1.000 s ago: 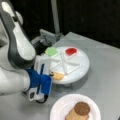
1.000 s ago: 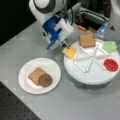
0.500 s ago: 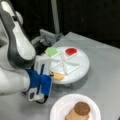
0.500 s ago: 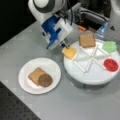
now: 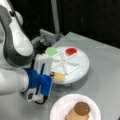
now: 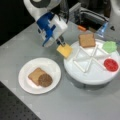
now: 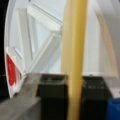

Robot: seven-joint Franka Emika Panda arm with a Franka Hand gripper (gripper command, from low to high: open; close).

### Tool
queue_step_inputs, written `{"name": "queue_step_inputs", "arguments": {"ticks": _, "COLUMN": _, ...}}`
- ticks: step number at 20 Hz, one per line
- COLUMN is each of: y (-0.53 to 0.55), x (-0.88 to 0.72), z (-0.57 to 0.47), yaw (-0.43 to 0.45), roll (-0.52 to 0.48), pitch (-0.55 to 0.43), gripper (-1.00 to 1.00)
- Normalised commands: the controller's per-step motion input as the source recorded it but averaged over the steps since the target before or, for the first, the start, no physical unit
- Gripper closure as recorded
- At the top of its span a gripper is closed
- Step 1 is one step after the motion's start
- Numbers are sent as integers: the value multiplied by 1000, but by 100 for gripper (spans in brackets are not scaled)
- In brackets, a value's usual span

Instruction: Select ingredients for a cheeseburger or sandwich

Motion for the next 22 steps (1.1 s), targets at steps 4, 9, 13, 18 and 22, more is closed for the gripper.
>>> {"name": "queue_step_inputs", "arguments": {"ticks": 4, "y": -176, "x": 185, "z": 204, "yaw": 70, "roll": -125, "pitch": 216, "gripper": 100}}
{"name": "queue_step_inputs", "arguments": {"ticks": 9, "y": -194, "x": 254, "z": 186, "yaw": 57, "roll": -260, "pitch": 218, "gripper": 100}}
{"name": "queue_step_inputs", "arguments": {"ticks": 13, "y": -210, "x": 292, "z": 115, "yaw": 81, "roll": -507, "pitch": 263, "gripper": 100}}
{"name": "queue_step_inputs", "arguments": {"ticks": 18, "y": -137, "x": 419, "z": 52, "yaw": 111, "roll": -531, "pitch": 131, "gripper": 100}}
{"name": "queue_step_inputs", "arguments": {"ticks": 22, "y": -16, "x": 462, "z": 38, "yaw": 208, "roll": -410, "pitch": 101, "gripper": 100}}
